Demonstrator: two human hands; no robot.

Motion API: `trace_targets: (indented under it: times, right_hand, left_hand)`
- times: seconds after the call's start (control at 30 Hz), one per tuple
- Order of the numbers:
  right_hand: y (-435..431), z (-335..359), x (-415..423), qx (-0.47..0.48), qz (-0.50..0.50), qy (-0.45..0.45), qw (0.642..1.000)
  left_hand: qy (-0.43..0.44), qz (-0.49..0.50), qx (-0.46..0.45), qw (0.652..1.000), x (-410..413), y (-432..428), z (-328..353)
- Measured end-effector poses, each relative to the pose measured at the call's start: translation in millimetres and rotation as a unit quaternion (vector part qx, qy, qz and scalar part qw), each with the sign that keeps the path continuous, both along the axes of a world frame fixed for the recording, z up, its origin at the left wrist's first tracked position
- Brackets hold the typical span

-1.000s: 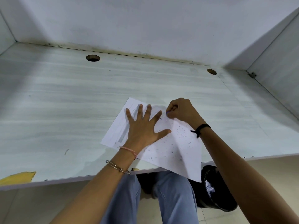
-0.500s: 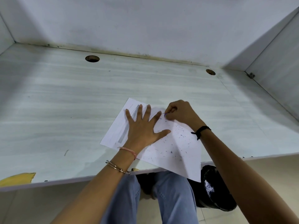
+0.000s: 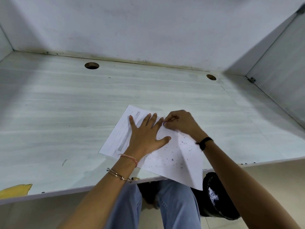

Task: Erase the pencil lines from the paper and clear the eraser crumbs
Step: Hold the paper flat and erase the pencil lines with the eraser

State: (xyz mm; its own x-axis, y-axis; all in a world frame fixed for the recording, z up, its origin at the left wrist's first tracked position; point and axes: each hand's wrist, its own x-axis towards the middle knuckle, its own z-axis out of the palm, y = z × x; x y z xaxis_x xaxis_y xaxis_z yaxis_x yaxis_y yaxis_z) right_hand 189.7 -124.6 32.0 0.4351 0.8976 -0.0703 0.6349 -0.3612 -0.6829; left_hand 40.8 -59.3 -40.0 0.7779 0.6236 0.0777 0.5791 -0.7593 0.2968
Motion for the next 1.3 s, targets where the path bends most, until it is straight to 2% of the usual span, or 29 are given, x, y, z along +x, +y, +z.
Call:
trace_targets:
  times: [0.07, 0.17, 0.37, 0.53, 0.7, 0.87, 1.0, 1.2, 1.3]
  right_hand:
    - [8, -4, 0, -0.002, 0.007, -0.048, 0.999]
    - [12, 4, 20, 0.007, -0.051, -0.083, 0.995]
    - [14, 0, -3, 0.0, -0.008, -0.087, 0.996]
    - [18, 7, 18, -0.018, -0.065, -0.083, 0.994]
    - [18, 3, -1, -0.037, -0.013, -0.095, 0.995]
    - [22, 12, 18, -0.039, -0.066, -0.107, 0.991]
    - [19, 4, -1, -0.037, -0.003, -0.098, 0.995]
    - [19, 14, 18, -0.047, -0.065, -0.126, 0.989]
    - [4, 11, -4, 0.029, -0.044, -0.045, 0.998]
  left_hand:
    - [0.001, -0.001, 0.003, 1.0, -1, 1, 0]
    - [0.0, -0.003, -0.002, 1.0, -2, 0, 1]
    - [0.0, -0.001, 0.018, 1.0, -1, 0, -1]
    - [0.005, -0.004, 0.016, 1.0, -3, 1, 0]
    - [0.001, -0.001, 0.025, 1.0, -2, 1, -2]
    - [0.01, -0.001, 0.023, 1.0, -2, 0, 0]
    - [0.004, -0.002, 0.027, 1.0, -2, 1, -1]
    - [0.011, -0.003, 0.018, 1.0, -3, 1, 0]
    - [0.011, -0.004, 0.008, 1.0, -2, 1, 0]
